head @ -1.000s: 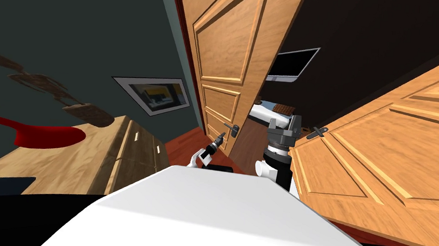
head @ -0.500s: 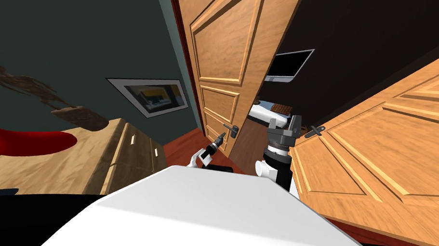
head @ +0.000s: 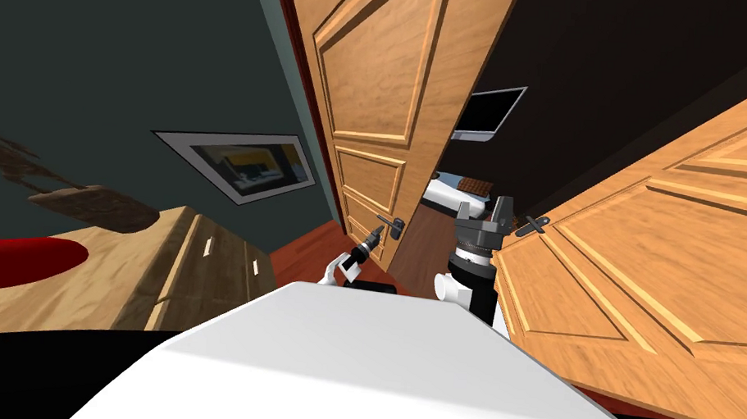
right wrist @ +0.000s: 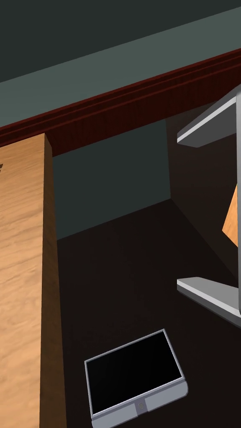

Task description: Push the door open

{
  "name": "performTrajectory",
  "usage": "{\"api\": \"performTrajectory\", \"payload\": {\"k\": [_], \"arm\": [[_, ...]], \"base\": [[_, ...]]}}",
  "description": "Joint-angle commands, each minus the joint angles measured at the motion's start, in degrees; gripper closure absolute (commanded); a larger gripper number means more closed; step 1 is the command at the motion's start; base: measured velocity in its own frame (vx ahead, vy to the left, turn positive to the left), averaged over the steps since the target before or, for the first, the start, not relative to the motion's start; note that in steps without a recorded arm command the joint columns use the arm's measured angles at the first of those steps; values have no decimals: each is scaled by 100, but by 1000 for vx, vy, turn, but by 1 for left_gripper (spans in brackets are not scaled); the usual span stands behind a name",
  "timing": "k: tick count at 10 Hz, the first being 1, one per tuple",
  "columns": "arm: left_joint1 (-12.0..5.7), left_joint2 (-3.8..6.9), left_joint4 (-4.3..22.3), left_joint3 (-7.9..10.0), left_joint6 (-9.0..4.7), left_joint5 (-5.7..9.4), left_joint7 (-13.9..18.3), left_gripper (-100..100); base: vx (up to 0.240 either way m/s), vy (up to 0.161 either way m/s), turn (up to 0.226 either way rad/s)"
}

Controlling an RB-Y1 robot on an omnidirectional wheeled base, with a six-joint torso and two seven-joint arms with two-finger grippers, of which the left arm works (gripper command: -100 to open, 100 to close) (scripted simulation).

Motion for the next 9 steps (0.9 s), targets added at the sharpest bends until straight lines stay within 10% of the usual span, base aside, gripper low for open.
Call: {"api": "performTrajectory", "payload": {"k": [1, 5, 6, 9], "arm": [[-40, -45, 76, 41, -12, 5, -17, -100], [-110, -107, 188, 105, -26, 17, -35, -100], [-110, -107, 188, 105, -26, 17, -35, 100], [-110, -107, 188, 105, -26, 17, -35, 100]], "base": [[172, -107, -41], [170, -112, -29], [-10, 3, 4], [-12, 9, -11]]}}
